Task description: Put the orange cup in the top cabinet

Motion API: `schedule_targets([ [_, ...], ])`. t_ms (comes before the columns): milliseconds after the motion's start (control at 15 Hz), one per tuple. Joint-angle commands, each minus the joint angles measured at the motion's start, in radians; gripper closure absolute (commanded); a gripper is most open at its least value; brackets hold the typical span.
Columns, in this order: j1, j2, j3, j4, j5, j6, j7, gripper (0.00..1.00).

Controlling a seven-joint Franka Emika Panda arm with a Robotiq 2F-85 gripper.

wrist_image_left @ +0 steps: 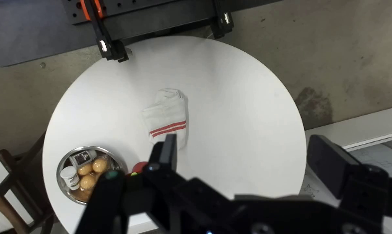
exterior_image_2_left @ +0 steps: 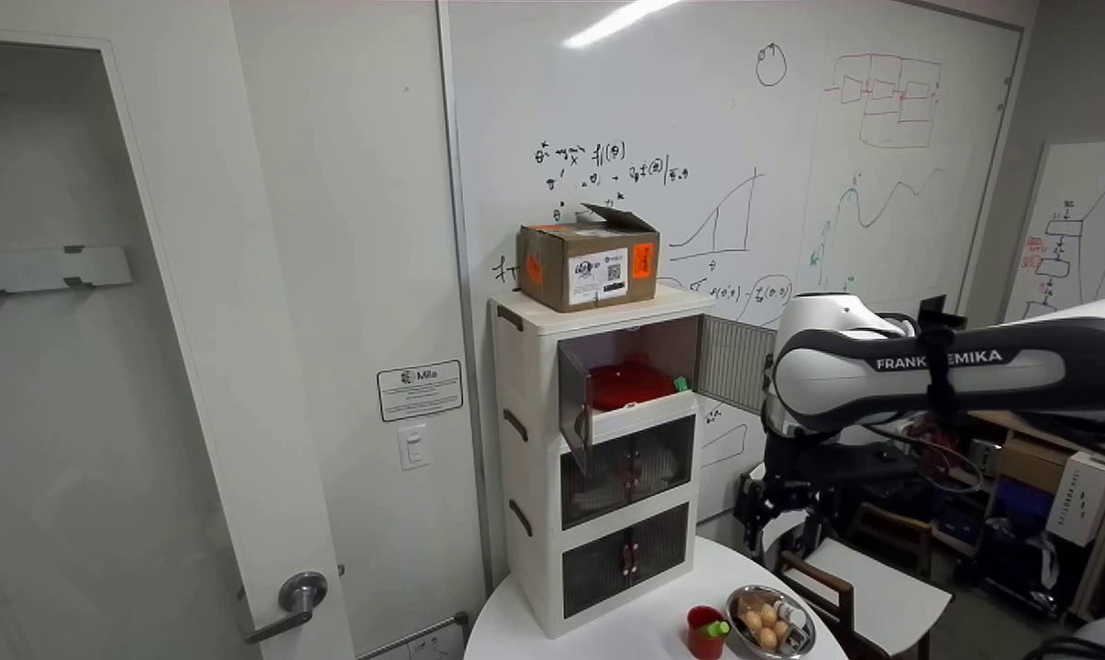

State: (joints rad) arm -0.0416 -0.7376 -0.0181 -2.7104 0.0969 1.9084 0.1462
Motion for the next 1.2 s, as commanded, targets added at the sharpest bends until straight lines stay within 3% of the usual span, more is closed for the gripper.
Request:
schedule_targets([
  [0, -0.007, 0.000, 0.006, 0.002, 0.004, -0.002, -0.004, 0.00],
  [133, 0.000, -0.005, 0.030, -0.012, 0.012, 0.006, 0.026, 0.00],
  [333, 0.013, 0.068, 0.158, -0.039, -0.039, 0.212, 0.119, 0.00],
  [533, 0.007, 0.266, 0.264, 0.014, -0.084, 0.455, 0.214, 0.00],
  [667, -0.061, 0.367, 0.350, 0.045, -0.159, 0.557, 0.252, 0.00],
  [800, -0.121, 0.484, 0.387, 0.088, -0.243, 0.619, 0.276, 0.00],
  [1000, -0.215, 0.662, 0.377, 0.167, -0.360, 0.616, 0.269, 0.00],
  [1067, -0.162, 0.720, 0.278, 0.189, -0.394, 0.608, 0.263, 0.00],
  [1133, -0.156, 0.756, 0.240, 0.207, -0.397, 0.602, 0.254, 0.00],
])
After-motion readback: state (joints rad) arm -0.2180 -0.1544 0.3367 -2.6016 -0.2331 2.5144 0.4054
